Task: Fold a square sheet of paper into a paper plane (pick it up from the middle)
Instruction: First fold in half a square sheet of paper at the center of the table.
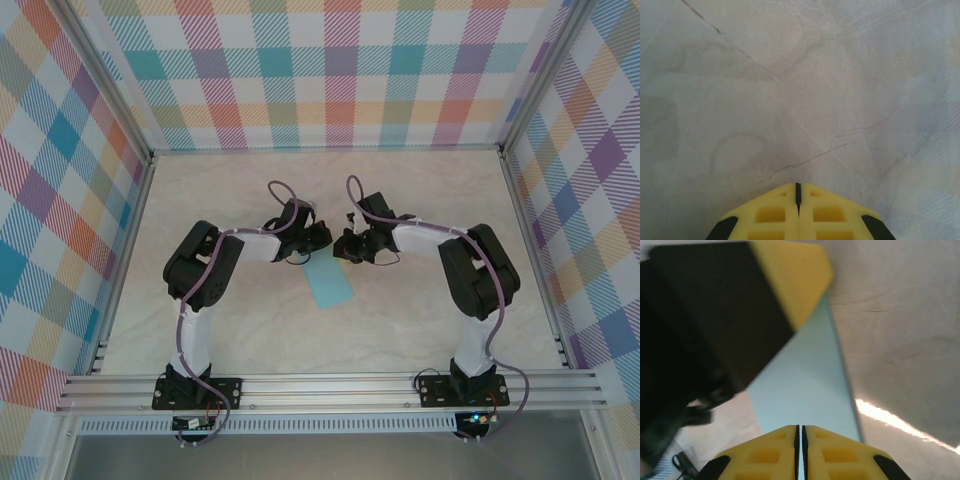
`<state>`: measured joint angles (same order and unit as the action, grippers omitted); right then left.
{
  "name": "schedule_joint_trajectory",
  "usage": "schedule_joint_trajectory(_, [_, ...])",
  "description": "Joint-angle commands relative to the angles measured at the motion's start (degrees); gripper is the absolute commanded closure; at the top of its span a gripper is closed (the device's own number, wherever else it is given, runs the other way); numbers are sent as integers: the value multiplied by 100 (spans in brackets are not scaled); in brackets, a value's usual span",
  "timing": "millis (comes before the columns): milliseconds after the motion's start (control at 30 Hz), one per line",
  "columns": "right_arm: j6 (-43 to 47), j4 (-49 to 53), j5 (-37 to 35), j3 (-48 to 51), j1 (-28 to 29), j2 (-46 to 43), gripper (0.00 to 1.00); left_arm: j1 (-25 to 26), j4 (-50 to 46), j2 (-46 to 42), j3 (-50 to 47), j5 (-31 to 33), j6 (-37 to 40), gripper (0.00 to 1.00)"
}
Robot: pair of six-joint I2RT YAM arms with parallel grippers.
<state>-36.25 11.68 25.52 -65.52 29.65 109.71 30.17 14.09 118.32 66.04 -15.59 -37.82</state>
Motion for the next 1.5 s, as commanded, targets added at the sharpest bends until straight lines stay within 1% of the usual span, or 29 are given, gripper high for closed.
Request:
schedule_joint_trajectory(0, [-6, 151, 87, -23, 18, 197, 87, -126, -745, 95, -20, 149, 126, 95])
schedule_joint_trajectory(200, [160, 468, 234, 363, 21, 98, 88, -127, -829, 15, 100, 102, 126, 95])
schedule_joint_trajectory(433, [294, 825, 231, 947, 23, -458, 87, -126, -882, 6, 207, 52, 126, 95])
schedule_joint_trajectory(633, [274, 866, 280, 1339, 28, -657, 87, -100, -862, -26, 260, -116, 77, 94])
schedule_joint_trajectory(867, [149, 768, 221, 1300, 17, -382, 88, 162, -715, -355, 162, -627, 66, 85])
schedule_joint_trajectory(1000, [109, 748, 208, 1264, 23, -260, 88, 330, -634, -441, 15, -750, 9, 84])
schedule_joint_trajectory(1167, [92, 759, 191, 1259, 23, -195, 88, 514, -670, -588, -123, -709, 55, 81])
schedule_joint_trajectory(1300, [84, 766, 164, 1247, 23, -196, 88, 600, -613, -688, -334, -637, -12, 81])
schedule_joint_trajectory(1467, [87, 783, 124, 1235, 23, -166, 88, 718, -807, -562, -405, -515, 29, 83])
